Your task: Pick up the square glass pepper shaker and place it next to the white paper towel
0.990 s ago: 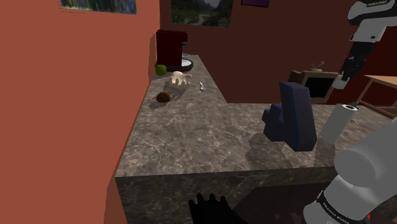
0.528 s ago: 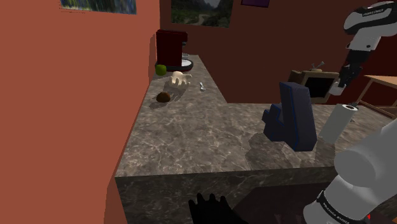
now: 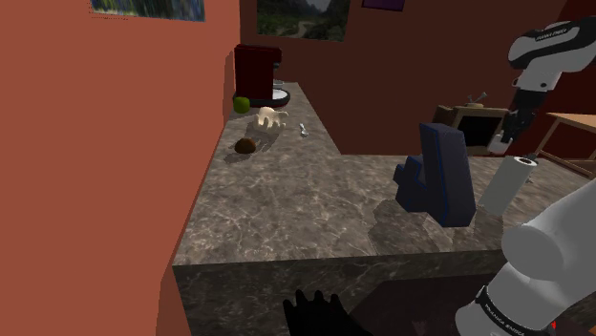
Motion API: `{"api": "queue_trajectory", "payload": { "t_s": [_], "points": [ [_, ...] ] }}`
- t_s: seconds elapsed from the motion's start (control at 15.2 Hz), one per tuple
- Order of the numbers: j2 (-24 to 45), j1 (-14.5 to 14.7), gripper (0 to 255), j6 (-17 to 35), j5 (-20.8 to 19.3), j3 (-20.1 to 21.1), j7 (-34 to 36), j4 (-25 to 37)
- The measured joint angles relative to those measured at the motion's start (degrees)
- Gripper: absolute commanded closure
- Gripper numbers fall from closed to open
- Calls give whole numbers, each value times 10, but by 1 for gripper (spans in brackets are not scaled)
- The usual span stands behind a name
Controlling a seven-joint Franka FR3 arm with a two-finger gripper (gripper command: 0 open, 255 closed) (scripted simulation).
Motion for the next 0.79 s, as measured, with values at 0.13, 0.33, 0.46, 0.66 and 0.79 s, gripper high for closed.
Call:
{"api": "queue_trajectory", "payload": {
  "t_s": [0.13, 0.33, 0.46, 0.66, 0.79],
  "points": [
    [0, 0, 255, 14, 0, 0, 1, -15],
    [2, -2, 255, 35, -1, -3, 0, -34],
    [3, -2, 255, 53, -1, -4, 1, -50],
    [9, -3, 255, 76, 1, -7, -1, -68],
    [12, -3, 255, 92, 2, -9, -2, -81]
  ]
}}
